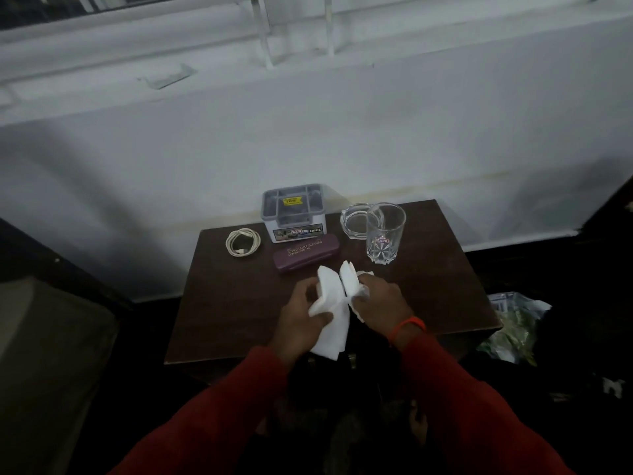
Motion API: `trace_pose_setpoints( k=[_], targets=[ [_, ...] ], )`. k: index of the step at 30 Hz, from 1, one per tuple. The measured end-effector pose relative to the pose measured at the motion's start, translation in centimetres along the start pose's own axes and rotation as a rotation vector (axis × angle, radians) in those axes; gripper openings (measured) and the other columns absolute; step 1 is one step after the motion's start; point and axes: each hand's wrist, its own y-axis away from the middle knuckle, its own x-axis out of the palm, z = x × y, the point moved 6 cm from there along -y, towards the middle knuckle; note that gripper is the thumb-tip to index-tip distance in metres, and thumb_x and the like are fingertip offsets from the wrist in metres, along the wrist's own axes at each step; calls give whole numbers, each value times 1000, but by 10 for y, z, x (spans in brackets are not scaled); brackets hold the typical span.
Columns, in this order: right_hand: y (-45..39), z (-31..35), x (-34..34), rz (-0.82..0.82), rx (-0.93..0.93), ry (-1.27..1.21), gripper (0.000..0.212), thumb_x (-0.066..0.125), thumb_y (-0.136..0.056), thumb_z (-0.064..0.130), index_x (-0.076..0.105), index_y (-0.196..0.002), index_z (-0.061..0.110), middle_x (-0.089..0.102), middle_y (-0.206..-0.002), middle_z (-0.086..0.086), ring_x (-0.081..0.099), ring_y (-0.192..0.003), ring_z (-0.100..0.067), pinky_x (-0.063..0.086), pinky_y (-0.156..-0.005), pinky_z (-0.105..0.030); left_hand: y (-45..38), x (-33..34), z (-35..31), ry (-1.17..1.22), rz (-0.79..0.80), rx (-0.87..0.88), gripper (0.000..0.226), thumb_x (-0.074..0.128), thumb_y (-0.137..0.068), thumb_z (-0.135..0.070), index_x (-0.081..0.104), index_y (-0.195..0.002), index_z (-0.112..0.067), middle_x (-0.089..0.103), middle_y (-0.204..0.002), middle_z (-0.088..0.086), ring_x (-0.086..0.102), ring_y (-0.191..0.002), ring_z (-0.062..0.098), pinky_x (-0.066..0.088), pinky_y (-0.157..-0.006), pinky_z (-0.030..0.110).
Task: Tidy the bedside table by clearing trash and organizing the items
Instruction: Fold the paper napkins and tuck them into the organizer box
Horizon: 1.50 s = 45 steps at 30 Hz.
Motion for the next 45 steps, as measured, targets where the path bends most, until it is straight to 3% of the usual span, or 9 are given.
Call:
trace_pose_setpoints(
  k=[4, 8, 14, 17, 21, 25, 29, 37, 45],
  targets=[
    [-2, 9, -11, -189, -55, -72, 10, 59, -87, 9, 65, -94, 5, 71, -97, -14, 65, -94, -33, 41, -77, -29, 11, -27, 16, 130, -69, -63, 79, 78, -82, 1, 40, -147, -24, 54, -130, -11, 54, -120, 15, 50, -87, 25],
    [11, 33, -24, -375, -294, -206, 25, 62, -90, 3, 70, -113, 5, 72, -106, -8, 65, -99, -17, 43, -80, -12, 13, -35, 19, 255, -65, -58, 106, 71, -83, 14, 13, -162, -27, 38, -145, -9, 43, -134, 15, 48, -100, 32],
    [29, 62, 1, -201, -587, 93, 45, 57, -83, 5, 67, -126, 15, 68, -117, -7, 62, -106, -30, 49, -92, -44, -8, -19, 8, 606, -106, -230, 31, 47, -100, -2, 68, -122, -9, 70, -124, 18, 69, -102, 24, 57, -89, 34],
    [37, 69, 21, -43, -697, 239, 49, 59, -79, 11, 68, -126, 21, 68, -119, -1, 60, -108, -29, 47, -90, -47, -11, -9, 9, 1040, 43, -415, 39, 36, -108, -34, 62, -114, -6, 69, -103, 15, 67, -98, 29, 54, -97, 38],
    [44, 76, 18, 48, -776, -8, 45, 56, -78, 9, 71, -120, 16, 69, -124, 2, 61, -117, -19, 47, -100, -41, -11, -22, 12, 824, -44, -374, 36, 61, -100, -20, 66, -125, 5, 70, -117, 28, 68, -98, 37, 57, -85, 41],
    [22, 60, -9, -187, -512, -375, 25, 62, -95, 13, 68, -119, 12, 67, -119, -3, 63, -111, -17, 51, -98, -37, -17, -27, 14, 870, -69, -312, 36, 58, -100, -4, 61, -135, 1, 66, -129, 28, 63, -119, 46, 50, -104, 58],
    [3, 27, 10, -72, -28, -756, 38, 73, -88, 19, 62, -124, 12, 68, -117, -8, 66, -107, -20, 55, -93, -36, -13, -19, 3, 884, 52, -267, 33, 58, -102, -16, 63, -133, -6, 70, -128, 21, 65, -119, 39, 51, -103, 57],
    [-6, 4, -4, -289, 14, -835, 16, 69, -91, 9, 75, -79, 18, 78, -82, 6, 66, -78, -8, 56, -70, -27, -10, -16, -3, 841, 116, -261, 26, 60, -100, -17, 72, -120, -6, 73, -123, 17, 73, -102, 25, 56, -94, 44],
    [-8, 11, 1, -141, 89, -1281, 11, 62, -94, 7, 72, -91, 10, 77, -98, -7, 72, -87, -19, 61, -76, -35, -9, -20, 0, 766, 23, -268, 32, 62, -98, -9, 66, -129, -5, 71, -127, 18, 67, -115, 36, 60, -85, 41]
  ],
)
